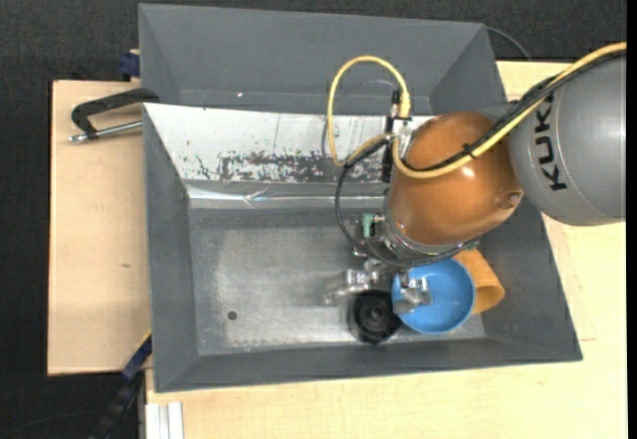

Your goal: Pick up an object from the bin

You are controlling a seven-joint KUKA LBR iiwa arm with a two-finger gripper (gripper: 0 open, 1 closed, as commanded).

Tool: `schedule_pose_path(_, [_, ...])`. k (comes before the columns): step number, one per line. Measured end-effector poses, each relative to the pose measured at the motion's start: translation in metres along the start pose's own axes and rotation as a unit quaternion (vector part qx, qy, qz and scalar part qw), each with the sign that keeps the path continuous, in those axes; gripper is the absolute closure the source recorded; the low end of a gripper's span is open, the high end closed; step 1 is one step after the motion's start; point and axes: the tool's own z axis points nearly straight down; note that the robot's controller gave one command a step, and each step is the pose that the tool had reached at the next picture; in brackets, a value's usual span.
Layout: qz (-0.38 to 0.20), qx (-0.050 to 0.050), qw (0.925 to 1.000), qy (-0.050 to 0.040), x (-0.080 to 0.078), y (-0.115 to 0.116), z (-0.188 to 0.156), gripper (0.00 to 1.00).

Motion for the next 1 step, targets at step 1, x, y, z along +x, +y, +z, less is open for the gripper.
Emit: schedule_pose_path(1, [-0.238,-0.001,0.9714,0.0006,-0.0014,-0.0161,0.0383,0.0])
